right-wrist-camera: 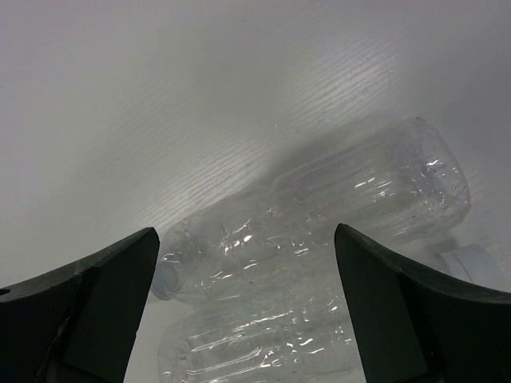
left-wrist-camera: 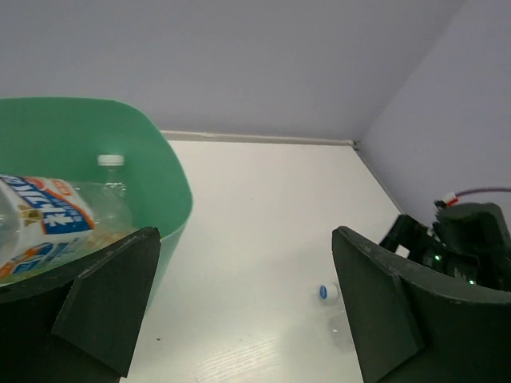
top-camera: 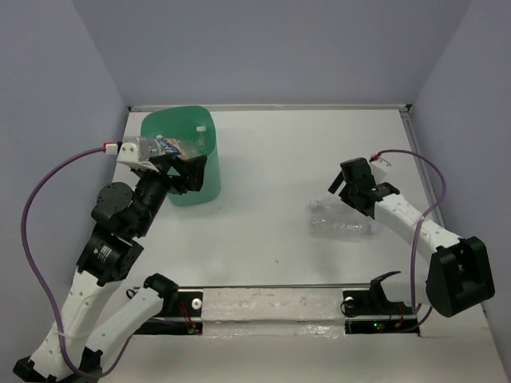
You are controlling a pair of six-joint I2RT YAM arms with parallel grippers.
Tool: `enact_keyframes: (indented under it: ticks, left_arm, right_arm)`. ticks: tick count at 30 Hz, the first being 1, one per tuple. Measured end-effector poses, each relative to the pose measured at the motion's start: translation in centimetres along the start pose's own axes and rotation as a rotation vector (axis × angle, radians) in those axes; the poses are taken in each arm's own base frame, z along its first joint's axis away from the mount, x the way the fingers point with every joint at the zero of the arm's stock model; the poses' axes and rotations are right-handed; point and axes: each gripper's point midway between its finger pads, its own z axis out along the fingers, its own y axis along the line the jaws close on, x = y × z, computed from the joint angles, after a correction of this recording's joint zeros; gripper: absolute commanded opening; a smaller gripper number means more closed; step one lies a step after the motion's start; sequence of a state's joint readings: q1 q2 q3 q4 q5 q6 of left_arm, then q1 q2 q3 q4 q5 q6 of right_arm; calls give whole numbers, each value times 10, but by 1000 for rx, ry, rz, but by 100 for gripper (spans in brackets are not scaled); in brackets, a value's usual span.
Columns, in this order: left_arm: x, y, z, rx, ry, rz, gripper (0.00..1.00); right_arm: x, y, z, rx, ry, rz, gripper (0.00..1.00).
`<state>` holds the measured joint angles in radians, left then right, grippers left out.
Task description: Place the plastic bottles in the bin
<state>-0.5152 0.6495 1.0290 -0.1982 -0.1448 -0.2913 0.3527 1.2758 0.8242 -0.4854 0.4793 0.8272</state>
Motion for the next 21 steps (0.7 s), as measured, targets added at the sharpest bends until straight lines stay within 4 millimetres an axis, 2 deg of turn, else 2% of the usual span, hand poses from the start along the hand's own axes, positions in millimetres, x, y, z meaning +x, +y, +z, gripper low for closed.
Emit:
enact_keyframes:
  ticks: [6,10,14,16,21]
  left_arm:
    - [28,-28,-4,191,62,-10,99]
    - [51,-38,-2,259,125,-13,99]
    - [78,-41,-3,290,184,-24,99]
    - [90,-41,-3,294,214,-29,99]
    - [98,-45,-2,311,239,-32,99]
  right_arm:
    - [7,7,10,-16,22,50,99]
    - [1,19,20,-33,-2,83,99]
    - [-4,22,25,-37,-16,109,98]
    - [0,21,27,-35,2,119,98]
    - [13,13,27,-15,39,113,92]
